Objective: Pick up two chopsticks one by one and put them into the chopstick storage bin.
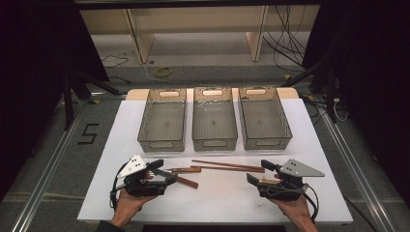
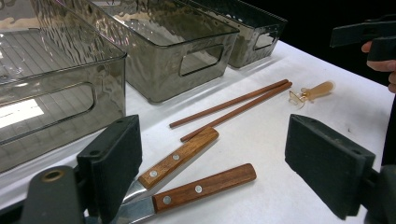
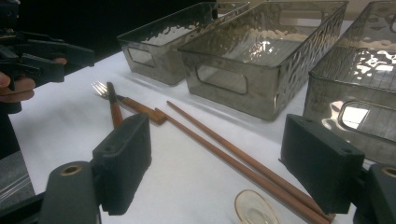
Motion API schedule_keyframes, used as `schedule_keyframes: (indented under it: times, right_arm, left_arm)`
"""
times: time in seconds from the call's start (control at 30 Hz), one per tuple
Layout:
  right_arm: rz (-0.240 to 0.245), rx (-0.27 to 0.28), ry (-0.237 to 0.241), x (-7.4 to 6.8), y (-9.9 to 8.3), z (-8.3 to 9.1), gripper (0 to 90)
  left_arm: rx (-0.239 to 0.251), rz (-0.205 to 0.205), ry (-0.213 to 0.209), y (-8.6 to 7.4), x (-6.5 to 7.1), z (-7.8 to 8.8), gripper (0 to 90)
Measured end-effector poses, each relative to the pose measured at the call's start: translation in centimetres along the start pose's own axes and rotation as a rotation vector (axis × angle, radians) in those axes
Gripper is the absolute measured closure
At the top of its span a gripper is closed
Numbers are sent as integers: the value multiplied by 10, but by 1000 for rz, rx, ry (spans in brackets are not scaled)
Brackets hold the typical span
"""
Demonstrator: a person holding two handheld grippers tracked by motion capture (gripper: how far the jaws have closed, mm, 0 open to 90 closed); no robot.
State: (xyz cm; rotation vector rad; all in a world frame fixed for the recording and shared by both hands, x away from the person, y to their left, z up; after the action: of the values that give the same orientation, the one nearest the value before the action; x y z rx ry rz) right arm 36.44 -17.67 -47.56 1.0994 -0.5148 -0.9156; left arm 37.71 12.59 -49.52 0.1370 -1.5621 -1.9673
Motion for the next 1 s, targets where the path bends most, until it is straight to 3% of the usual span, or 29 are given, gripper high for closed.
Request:
schedule_keyframes:
  times: [0.8, 1.0]
  right_arm:
    - [36, -49, 24, -5, -3, -2, 275]
    - [93, -93, 44, -8, -2, -4, 292]
  left_arm:
    - [-7, -1, 19, 1, -7, 3, 183]
    - [-10, 1, 20, 0, -8, 3, 182]
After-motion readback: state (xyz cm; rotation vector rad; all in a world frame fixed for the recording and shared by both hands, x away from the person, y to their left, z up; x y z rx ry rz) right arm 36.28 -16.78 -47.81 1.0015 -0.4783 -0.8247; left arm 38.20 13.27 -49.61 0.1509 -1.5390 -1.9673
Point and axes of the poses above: each handheld gripper's, and its own axes: z roughly backward along the jaws, y roughly out of its top, x roughly to its right, the point moved 9 cm from there along -z, roughly forward along the jaws, and after that the axes turned 11 degrees about -y, right-handed, at the moved point
